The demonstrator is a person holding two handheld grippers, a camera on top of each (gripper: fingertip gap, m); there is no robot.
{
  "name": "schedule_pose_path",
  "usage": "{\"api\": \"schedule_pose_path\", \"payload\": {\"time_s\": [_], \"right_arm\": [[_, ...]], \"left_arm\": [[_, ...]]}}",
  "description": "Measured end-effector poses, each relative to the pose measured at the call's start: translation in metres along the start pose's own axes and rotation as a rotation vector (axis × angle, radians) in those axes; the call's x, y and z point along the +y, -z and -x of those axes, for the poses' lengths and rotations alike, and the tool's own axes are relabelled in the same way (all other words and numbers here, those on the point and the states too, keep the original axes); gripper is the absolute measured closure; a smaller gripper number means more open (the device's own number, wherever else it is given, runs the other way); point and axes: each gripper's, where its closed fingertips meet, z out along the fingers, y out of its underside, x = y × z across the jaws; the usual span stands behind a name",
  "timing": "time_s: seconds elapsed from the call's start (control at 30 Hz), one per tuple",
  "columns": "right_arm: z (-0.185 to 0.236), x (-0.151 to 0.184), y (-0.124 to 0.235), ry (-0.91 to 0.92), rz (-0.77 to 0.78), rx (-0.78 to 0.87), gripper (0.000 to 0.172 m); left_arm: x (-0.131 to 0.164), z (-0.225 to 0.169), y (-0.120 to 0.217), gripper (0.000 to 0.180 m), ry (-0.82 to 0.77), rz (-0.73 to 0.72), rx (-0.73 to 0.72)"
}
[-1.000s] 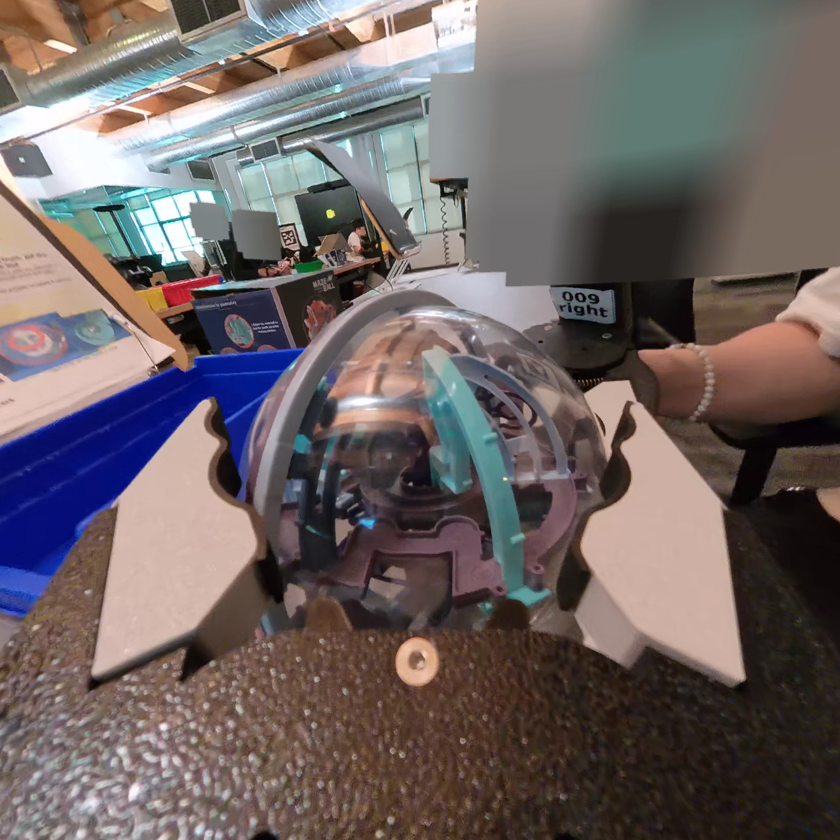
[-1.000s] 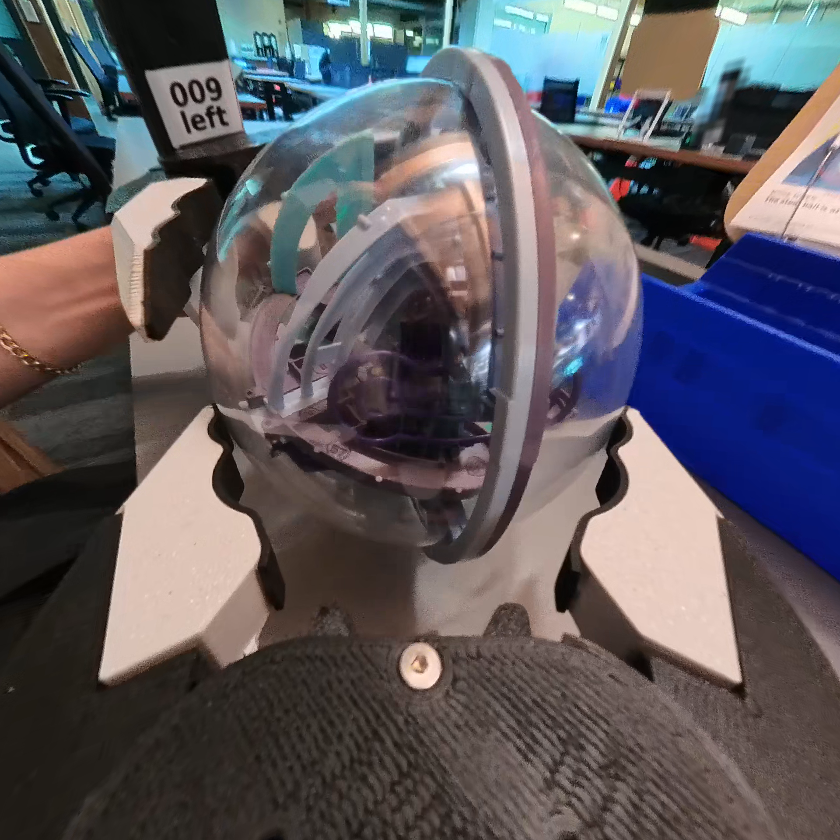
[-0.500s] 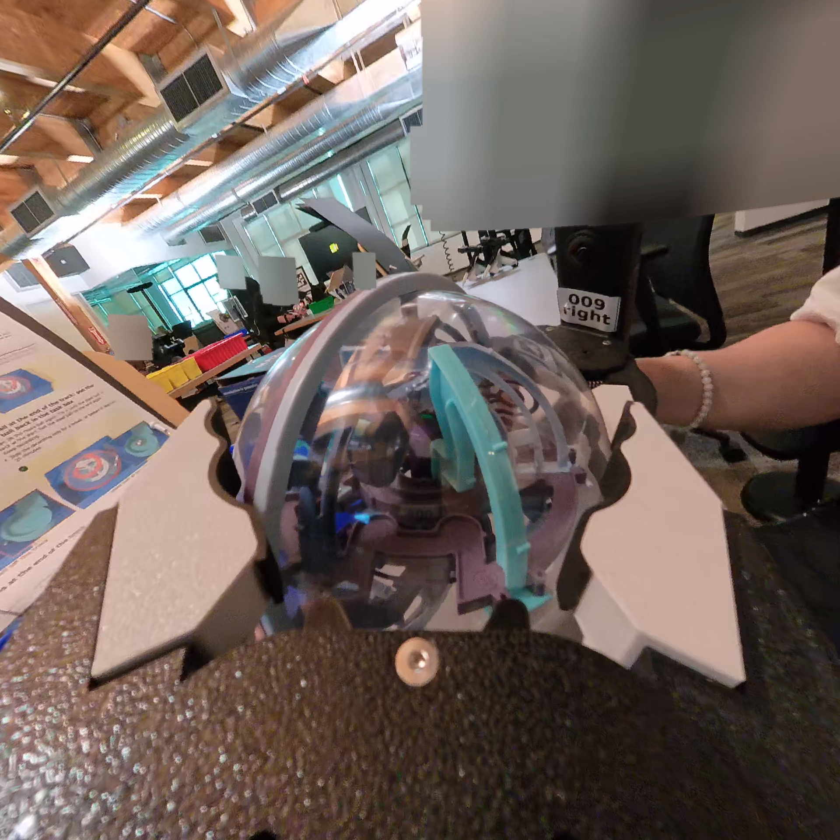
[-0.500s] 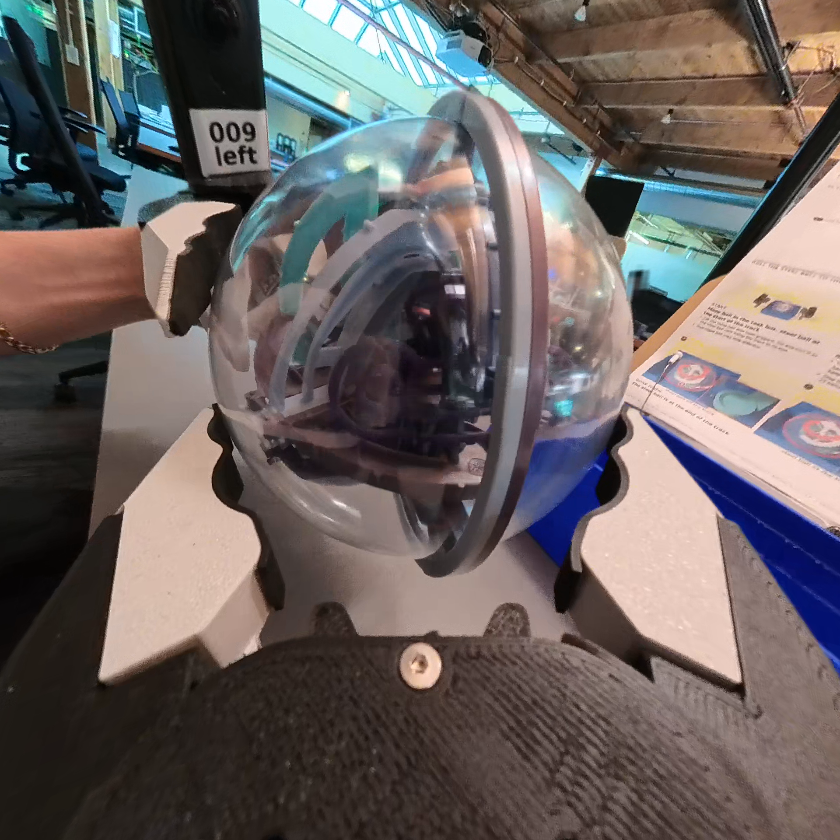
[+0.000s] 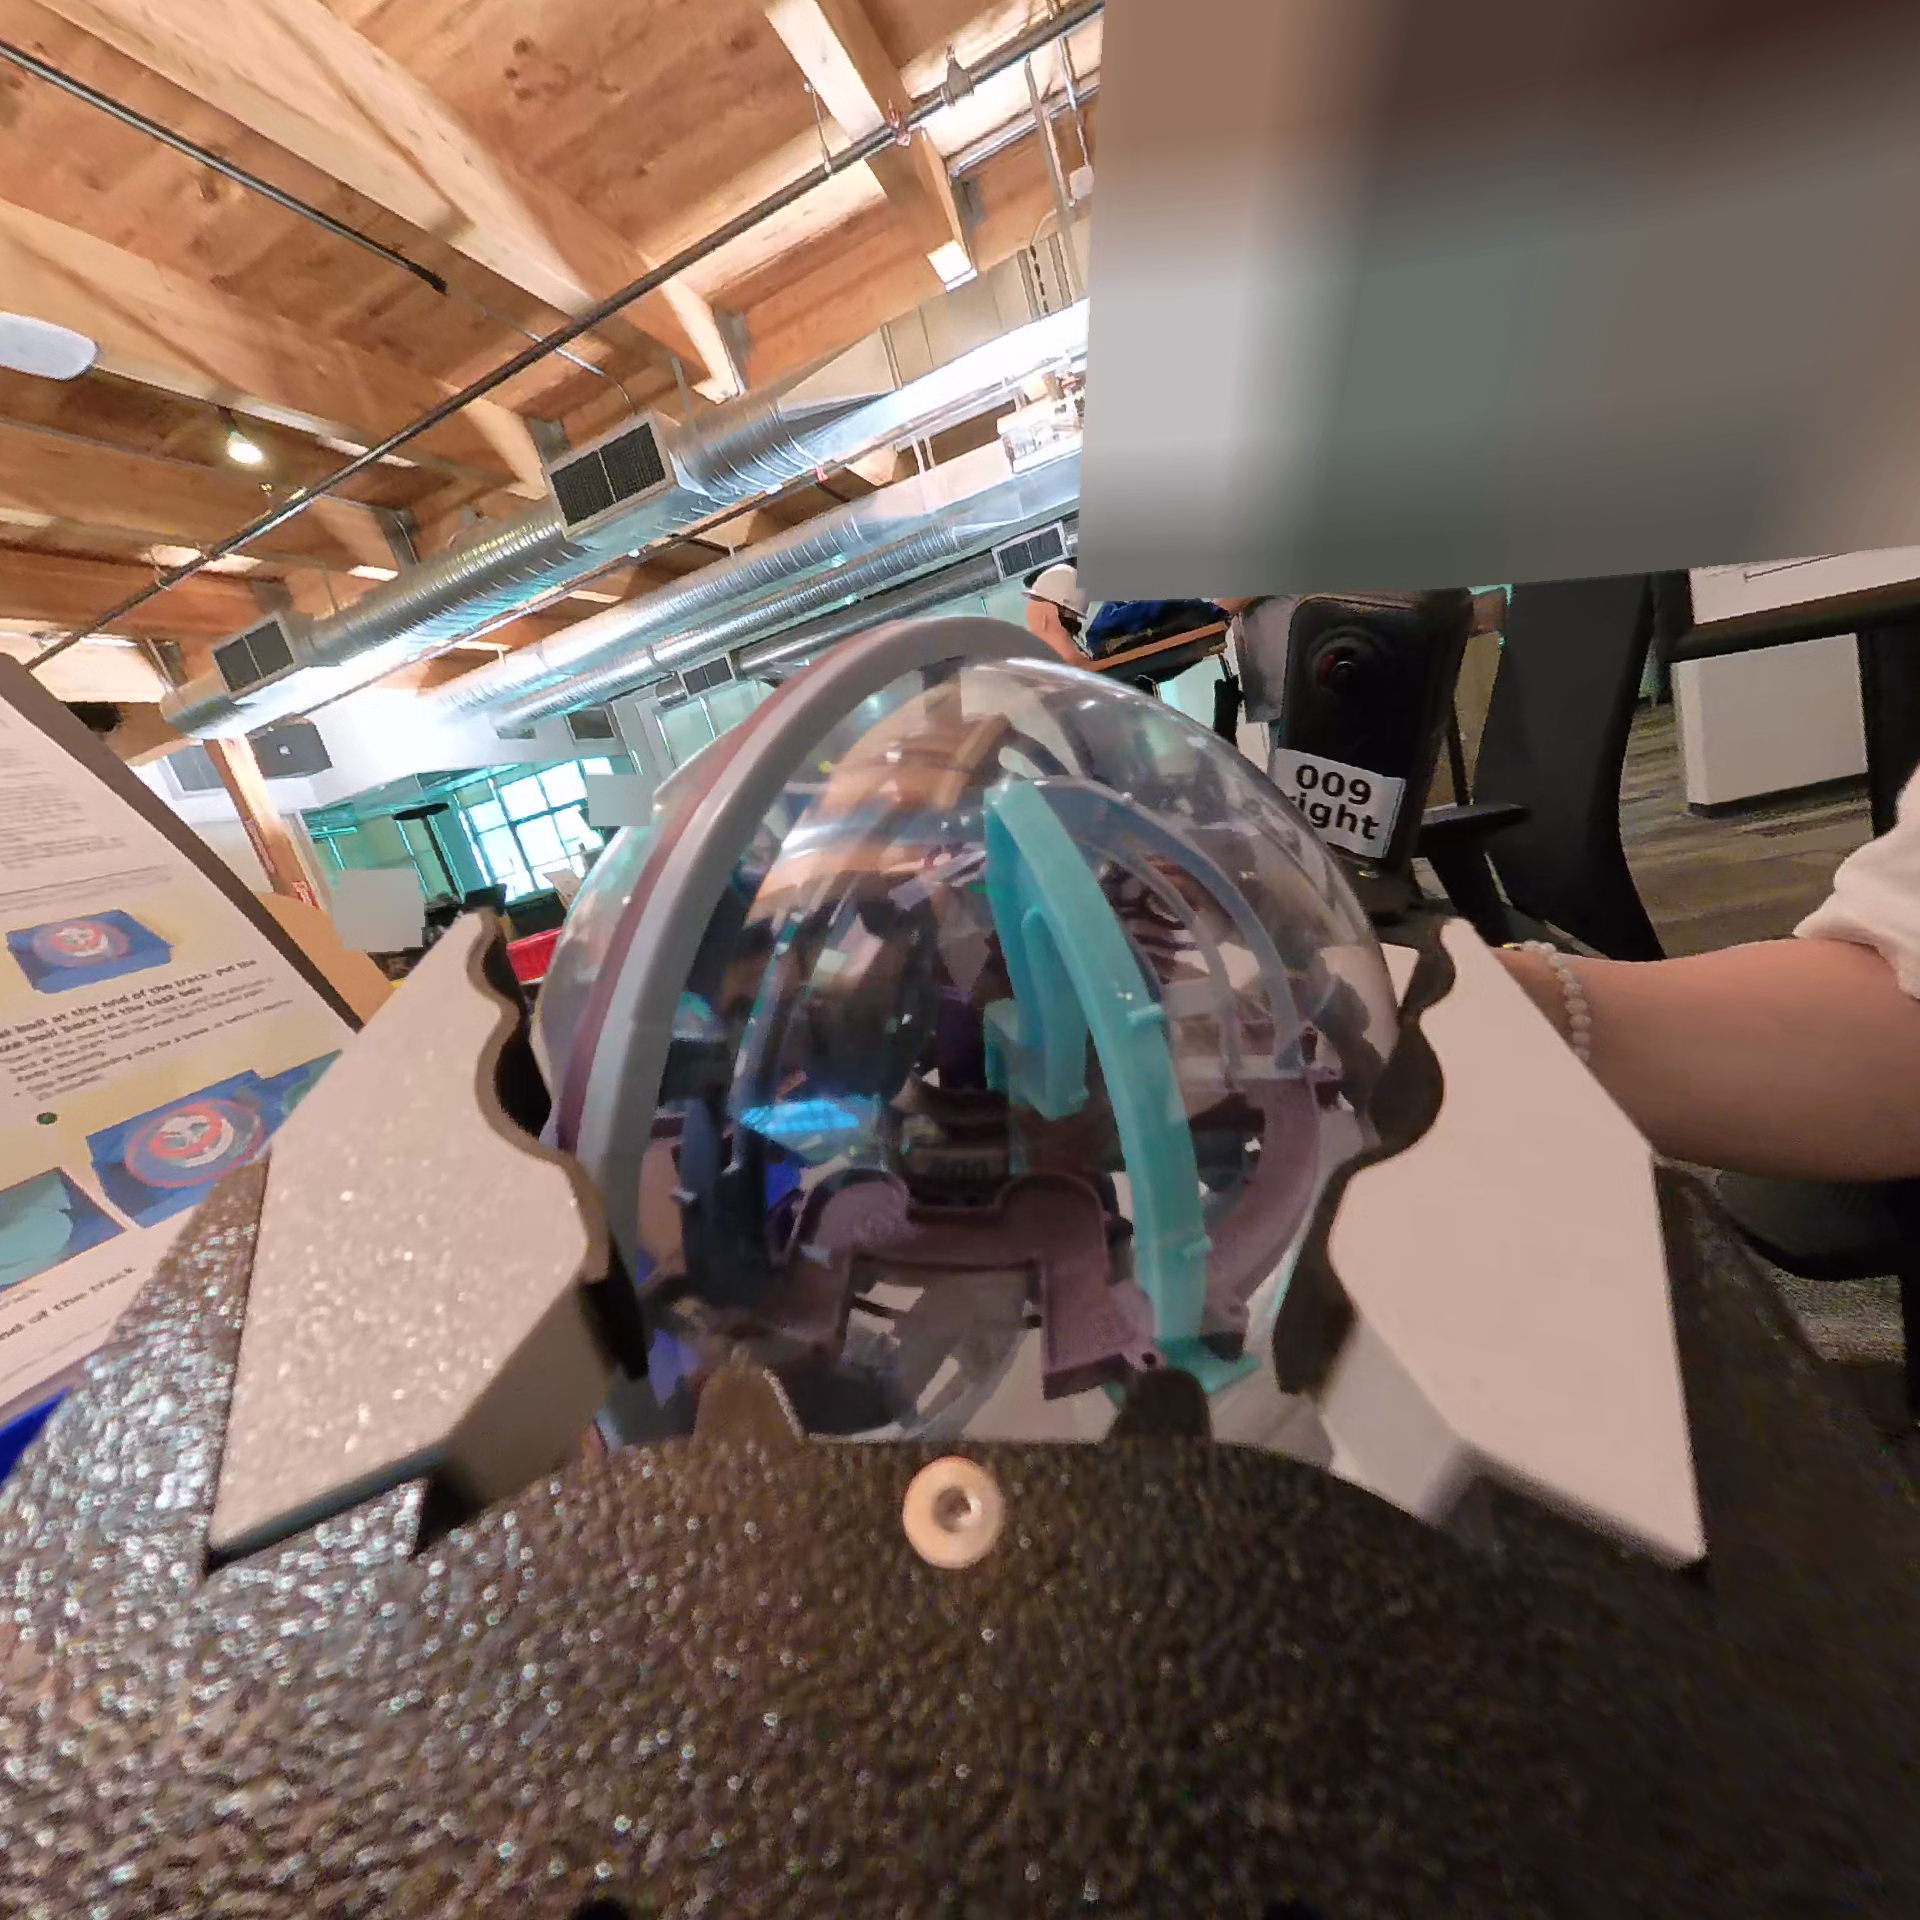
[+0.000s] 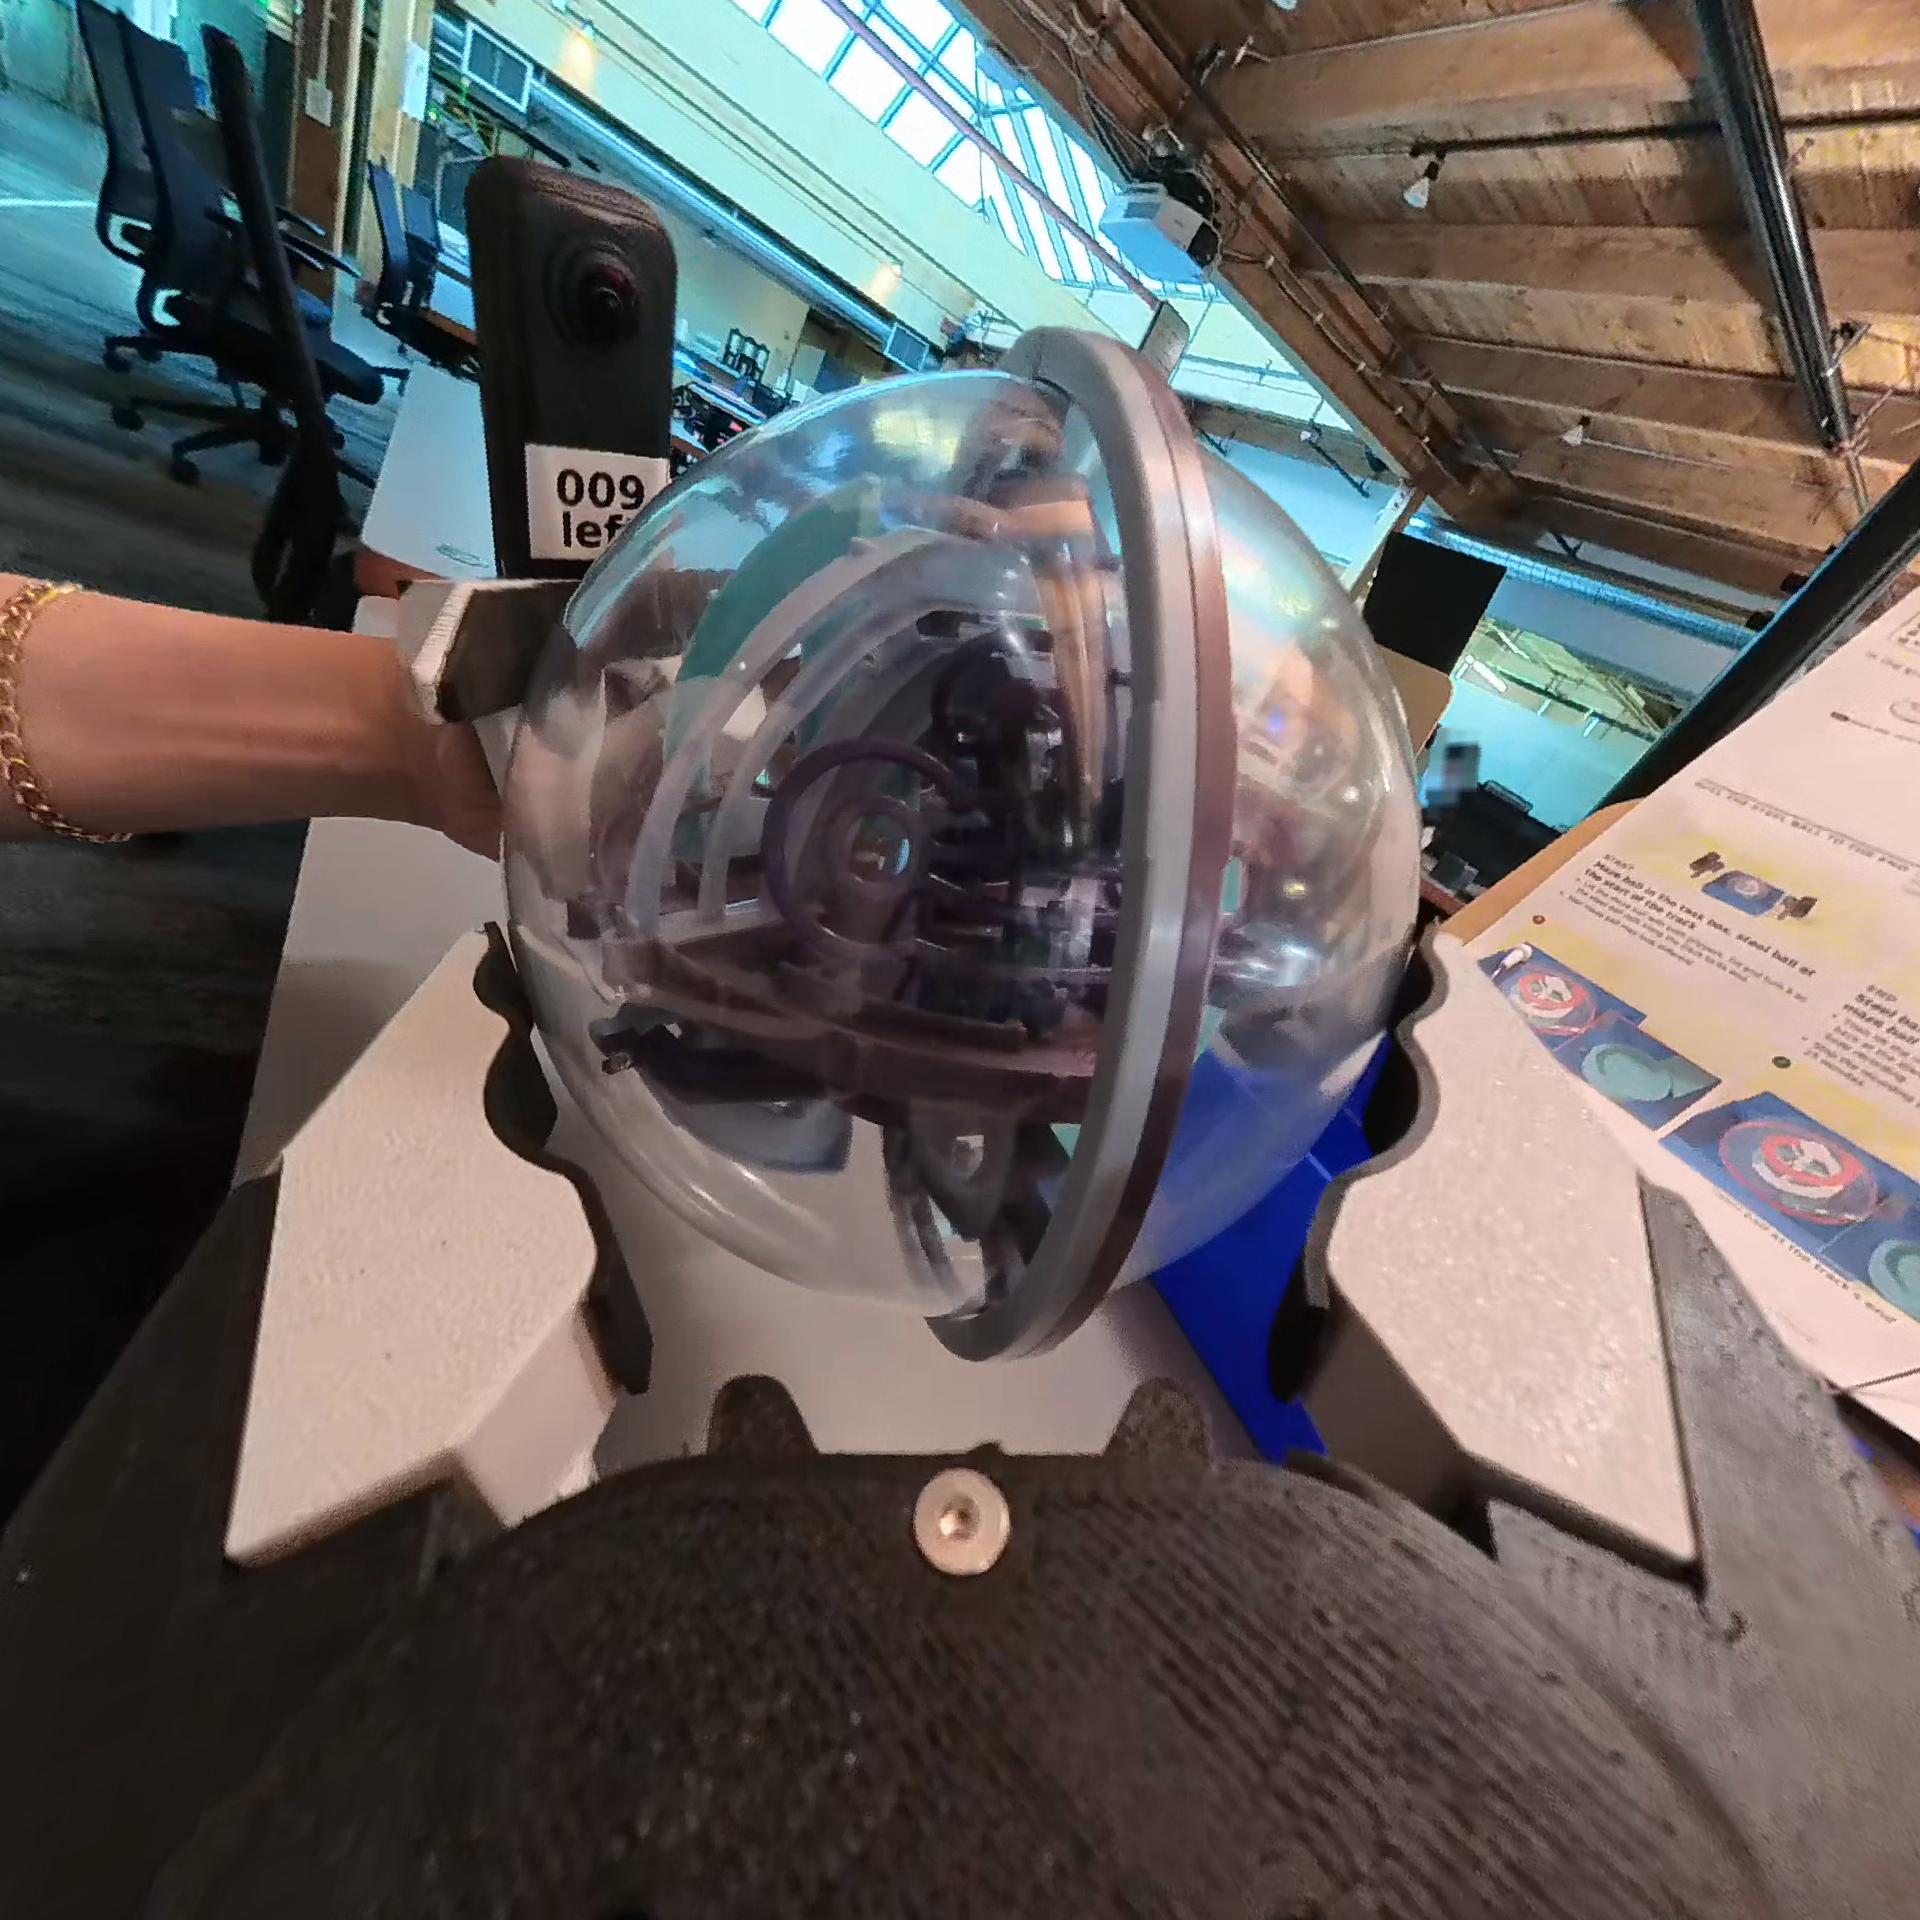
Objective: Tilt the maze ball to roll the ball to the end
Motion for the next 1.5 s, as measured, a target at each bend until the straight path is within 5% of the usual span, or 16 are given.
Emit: {"api": "schedule_pose_path", "payload": {"time_s": [0.73,1.5], "right_arm": [[0.001,0.010,-0.010,-0.050,-0.041,0.039,0.015],[0.018,-0.073,0.007,0.115,-0.353,0.090,0.015]], "left_arm": [[0.001,-0.002,-0.003,0.023,-0.190,0.222,0.030],[-0.055,-0.021,0.009,0.024,0.005,-0.172,0.105]]}}
